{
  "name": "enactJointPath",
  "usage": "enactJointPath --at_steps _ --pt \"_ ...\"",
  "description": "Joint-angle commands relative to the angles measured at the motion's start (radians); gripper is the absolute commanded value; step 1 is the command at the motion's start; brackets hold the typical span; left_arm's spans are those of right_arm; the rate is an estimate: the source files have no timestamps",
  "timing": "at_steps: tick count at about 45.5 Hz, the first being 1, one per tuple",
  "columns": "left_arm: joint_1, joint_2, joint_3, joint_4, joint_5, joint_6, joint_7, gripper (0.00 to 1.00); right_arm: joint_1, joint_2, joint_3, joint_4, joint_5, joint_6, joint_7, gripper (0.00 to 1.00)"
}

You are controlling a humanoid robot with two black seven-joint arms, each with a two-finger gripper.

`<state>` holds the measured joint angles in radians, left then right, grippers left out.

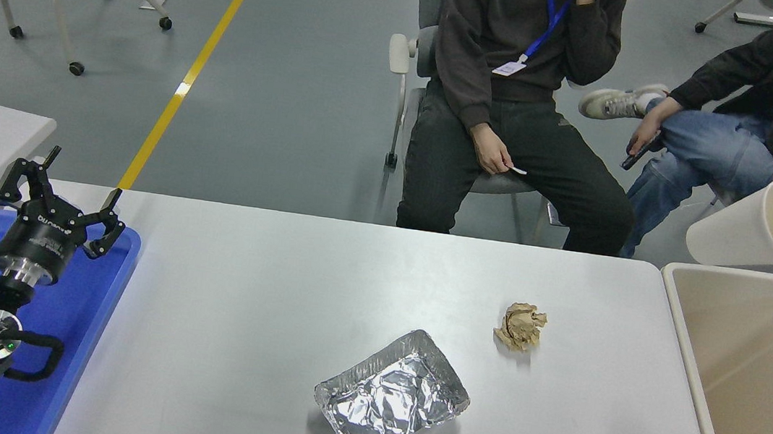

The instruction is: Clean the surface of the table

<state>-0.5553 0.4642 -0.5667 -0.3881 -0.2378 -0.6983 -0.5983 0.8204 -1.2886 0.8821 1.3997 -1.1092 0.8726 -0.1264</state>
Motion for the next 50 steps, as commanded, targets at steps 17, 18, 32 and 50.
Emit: enactJointPath --at_steps 17,18,32,50 --pt "0.0 -0.001 0.001 0.0 0.0 0.0 0.0 1.0 -0.024 0.043 -0.098 -0.384 -0.118 0.0 0.218 0.0" --pt "0.0 -0.001 0.001 0.0 0.0 0.0 0.0 1.0 -0.024 0.046 -0.11 -0.399 -0.118 0.0 0.228 0.0" --pt "0.0 0.001 -0.001 0.0 0.0 0.0 0.0 1.0 -0.024 0.127 -0.299 -0.559 -0.115 -0.139 0.32 0.0" --pt "0.0 -0.001 0.001 0.0 0.0 -0.001 0.0 1.0 -0.014 0.294 -0.612 -0.855 -0.107 -0.386 0.435 0.0"
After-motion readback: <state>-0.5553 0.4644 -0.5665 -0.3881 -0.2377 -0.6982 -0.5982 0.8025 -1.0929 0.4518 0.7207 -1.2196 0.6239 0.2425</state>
